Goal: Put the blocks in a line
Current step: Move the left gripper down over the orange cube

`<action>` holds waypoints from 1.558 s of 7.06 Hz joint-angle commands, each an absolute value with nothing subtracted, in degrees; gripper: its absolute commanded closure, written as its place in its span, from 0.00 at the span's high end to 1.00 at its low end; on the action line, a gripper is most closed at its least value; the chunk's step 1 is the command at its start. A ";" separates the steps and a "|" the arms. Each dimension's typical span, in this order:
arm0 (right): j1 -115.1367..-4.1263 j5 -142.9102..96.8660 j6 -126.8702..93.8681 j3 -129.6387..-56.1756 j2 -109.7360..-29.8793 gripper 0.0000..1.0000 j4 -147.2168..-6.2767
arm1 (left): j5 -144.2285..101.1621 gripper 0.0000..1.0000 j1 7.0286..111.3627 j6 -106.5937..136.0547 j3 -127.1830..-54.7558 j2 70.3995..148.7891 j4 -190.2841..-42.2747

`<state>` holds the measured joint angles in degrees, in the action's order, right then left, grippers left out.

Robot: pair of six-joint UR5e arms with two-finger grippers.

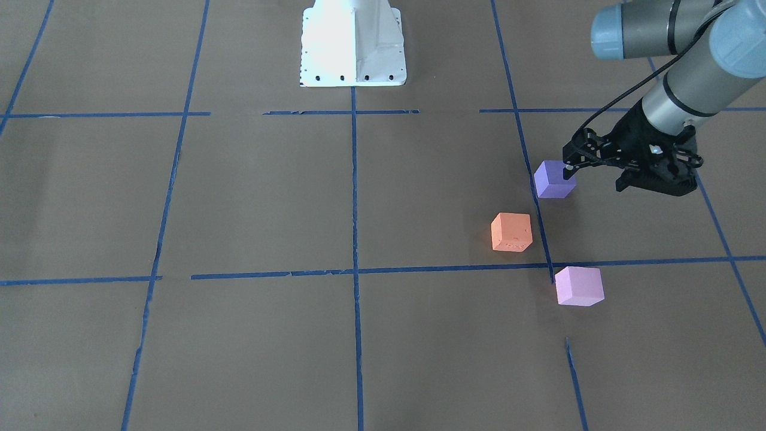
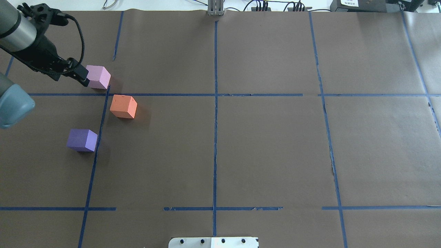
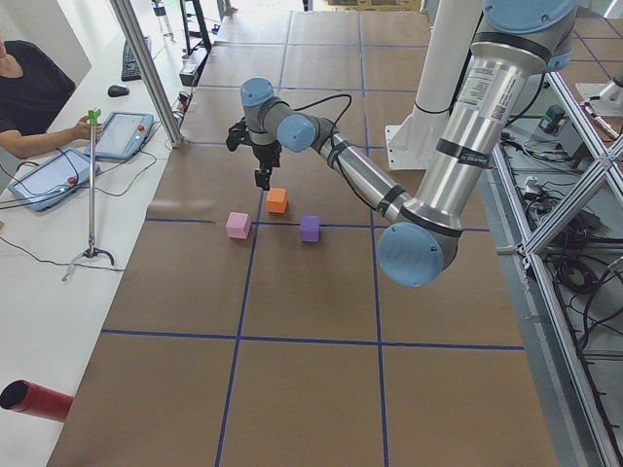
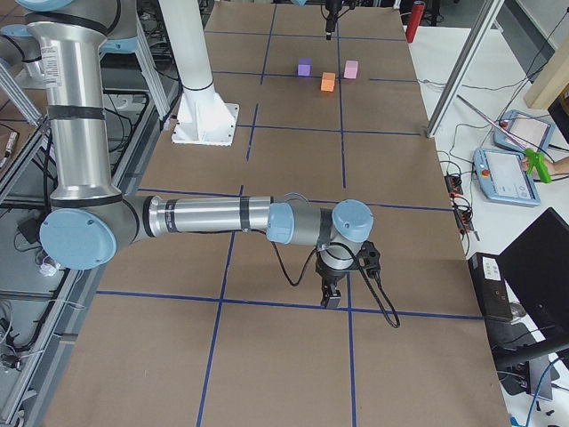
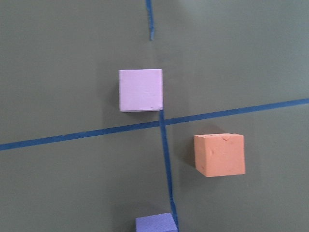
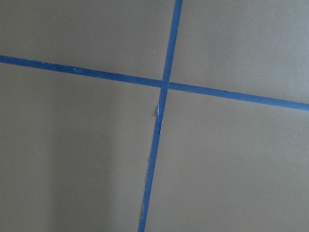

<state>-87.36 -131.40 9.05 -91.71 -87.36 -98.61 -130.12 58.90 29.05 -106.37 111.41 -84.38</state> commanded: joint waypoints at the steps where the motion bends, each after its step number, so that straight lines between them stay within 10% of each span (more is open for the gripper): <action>1: -87.36 -131.40 9.05 -91.67 -87.36 1.00 -98.61 | -127.63 1.00 56.26 28.92 -103.80 112.50 -85.87; 11: -87.36 -131.40 9.05 -91.67 -87.36 1.00 -98.61 | -127.44 1.00 46.85 44.19 -89.66 116.28 -100.95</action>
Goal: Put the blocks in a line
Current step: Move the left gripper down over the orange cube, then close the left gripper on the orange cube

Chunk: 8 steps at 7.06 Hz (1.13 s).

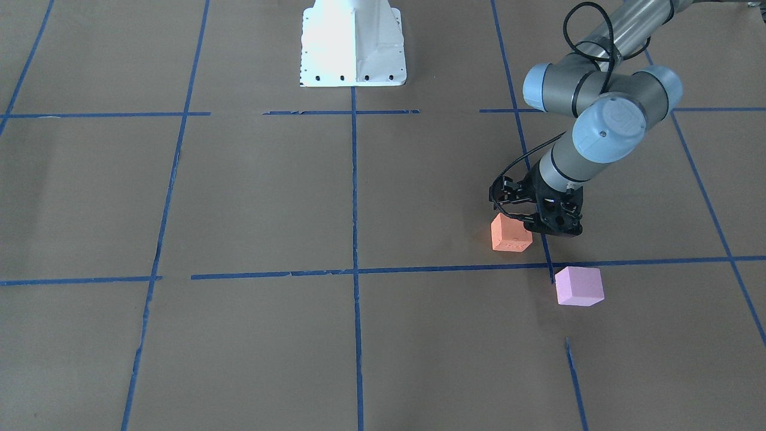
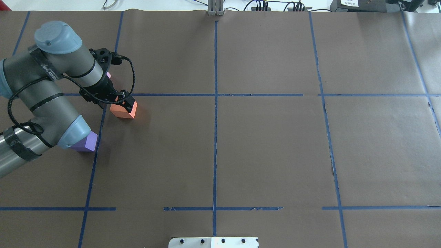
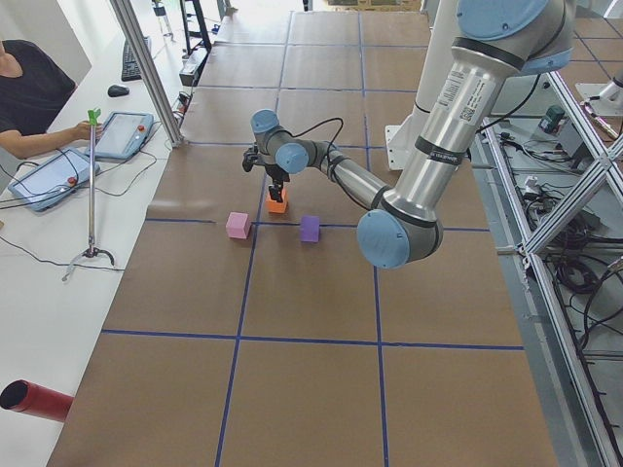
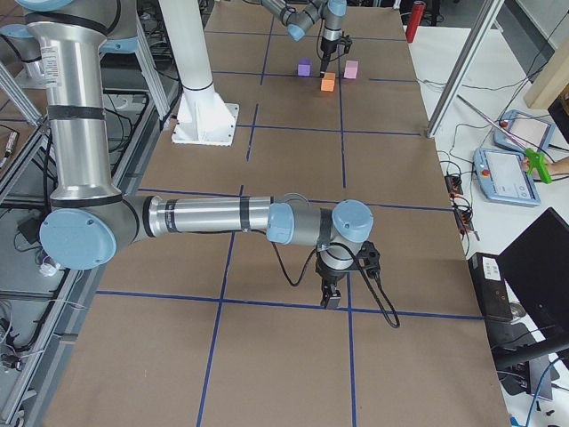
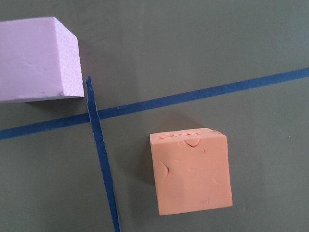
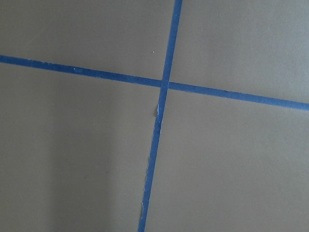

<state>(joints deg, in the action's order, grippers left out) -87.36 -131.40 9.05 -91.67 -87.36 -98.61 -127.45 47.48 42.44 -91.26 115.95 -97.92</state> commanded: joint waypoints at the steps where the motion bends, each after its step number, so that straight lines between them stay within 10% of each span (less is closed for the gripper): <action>1: -87.36 -131.40 9.05 -91.67 -87.36 1.00 -98.61 | -127.35 1.00 46.85 44.21 -89.30 116.19 -101.33; 8: -87.36 -131.40 9.05 -91.67 -87.36 1.00 -98.61 | -125.77 1.00 46.76 44.12 -86.85 117.33 -101.51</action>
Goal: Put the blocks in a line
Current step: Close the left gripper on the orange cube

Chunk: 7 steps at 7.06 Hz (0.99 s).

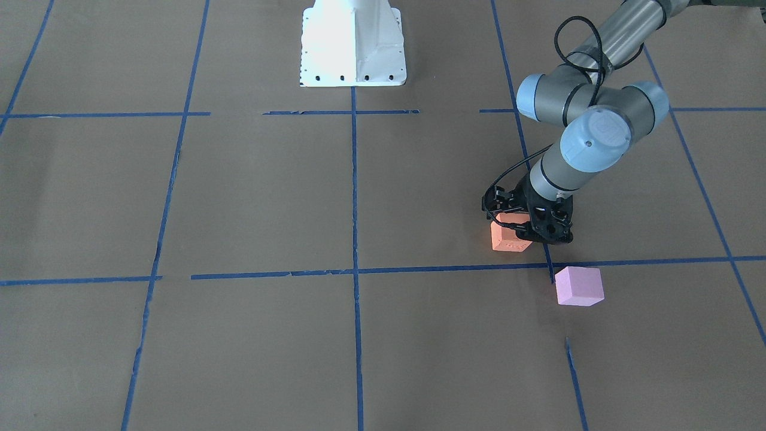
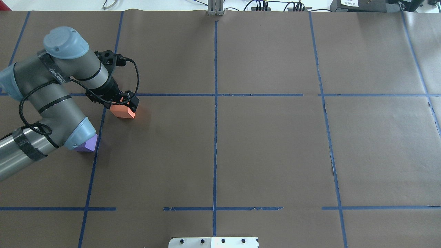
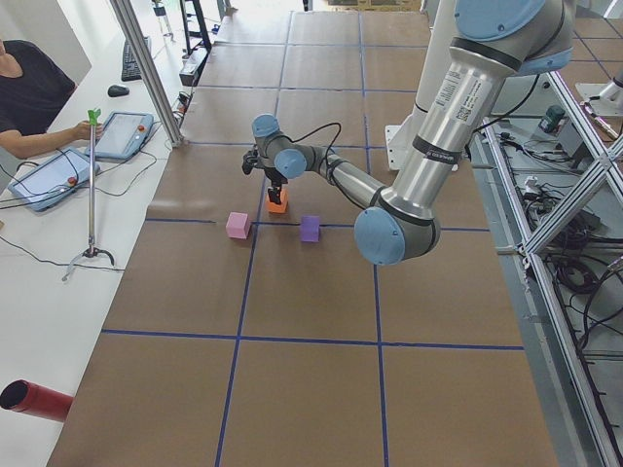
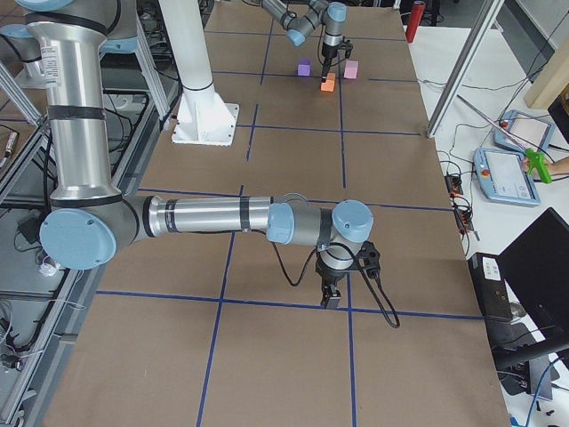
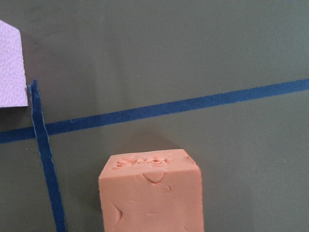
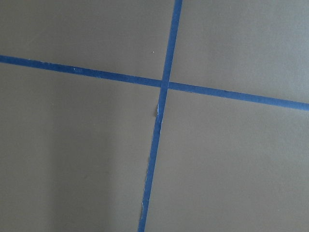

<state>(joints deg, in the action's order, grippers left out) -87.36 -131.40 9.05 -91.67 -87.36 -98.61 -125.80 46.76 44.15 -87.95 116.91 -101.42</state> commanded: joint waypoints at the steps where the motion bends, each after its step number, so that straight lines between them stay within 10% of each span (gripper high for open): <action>1: -87.36 -131.40 9.05 -91.67 -87.36 1.00 -98.61 | -125.77 1.00 46.76 44.12 -86.23 117.33 -102.73; 7: -87.36 -131.40 9.05 -91.67 -87.36 1.00 -98.61 | -125.68 1.00 46.76 44.30 -83.23 118.21 -105.12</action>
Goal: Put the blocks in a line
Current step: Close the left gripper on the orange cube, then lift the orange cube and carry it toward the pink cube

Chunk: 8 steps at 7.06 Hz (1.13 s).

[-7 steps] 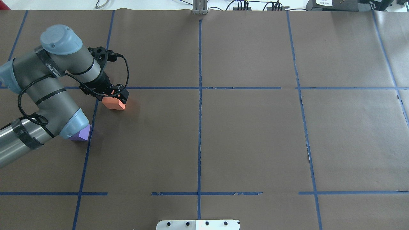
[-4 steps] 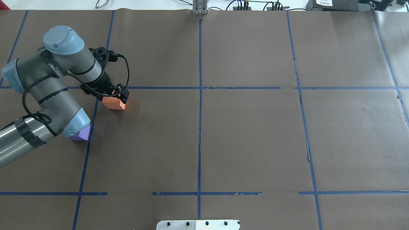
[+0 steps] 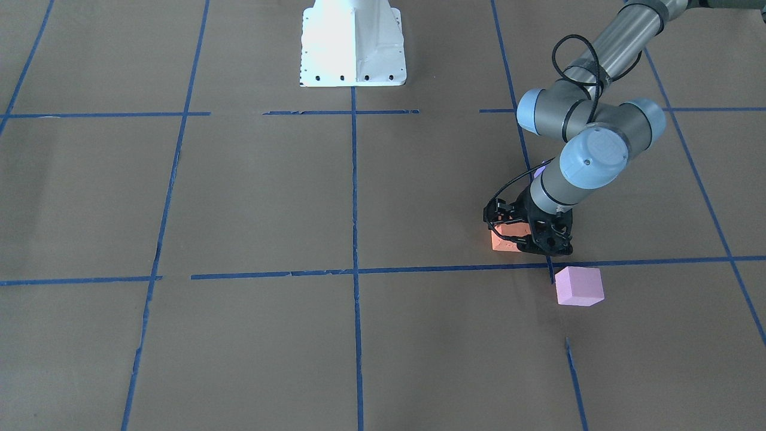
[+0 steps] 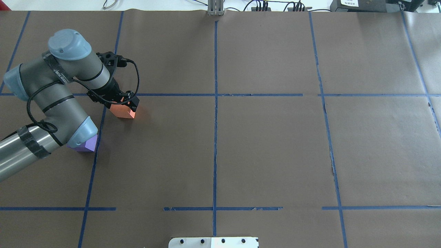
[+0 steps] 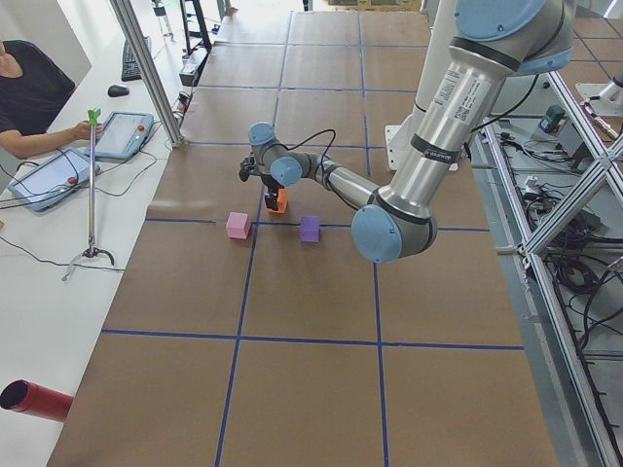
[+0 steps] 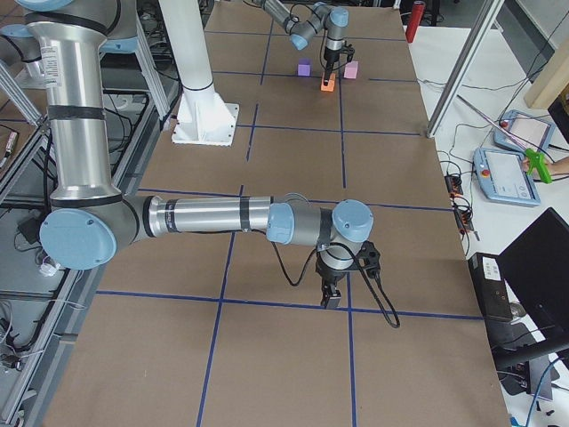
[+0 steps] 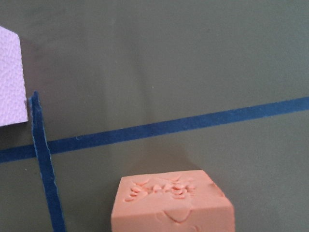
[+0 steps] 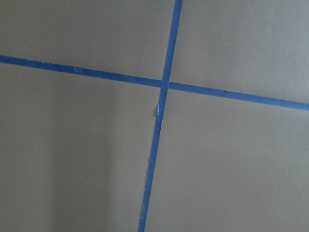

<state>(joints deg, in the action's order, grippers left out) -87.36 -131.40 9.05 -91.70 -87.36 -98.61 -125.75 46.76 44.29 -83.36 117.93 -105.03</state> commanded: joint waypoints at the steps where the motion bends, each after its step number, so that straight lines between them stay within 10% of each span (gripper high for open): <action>1: -87.36 -131.40 9.05 -91.67 -87.36 1.00 -98.61 | -125.68 1.00 46.76 44.30 -83.06 118.47 -105.12; 2: -87.36 -131.40 9.05 -91.67 -87.36 1.00 -98.61 | -125.68 0.99 46.76 44.30 -82.80 118.56 -105.12; 3: -87.36 -131.40 9.05 -91.67 -87.36 1.00 -98.61 | -125.68 0.71 46.76 44.38 -82.79 118.65 -105.12; 4: -87.36 -131.40 9.05 -91.67 -87.36 1.00 -98.61 | -125.68 0.22 46.76 45.60 -82.88 118.65 -105.12; 5: -87.36 -131.40 9.05 -91.67 -87.36 1.00 -98.61 | -125.68 0.00 47.19 45.79 -83.14 118.74 -105.12; 8: -87.36 -131.40 9.05 -91.67 -87.36 1.00 -98.61 | -125.68 0.00 52.10 43.00 -94.16 119.00 -91.83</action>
<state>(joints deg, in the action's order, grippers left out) -87.36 -131.40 9.05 -91.67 -87.36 -98.61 -125.74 50.20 44.76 -88.36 119.02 -98.99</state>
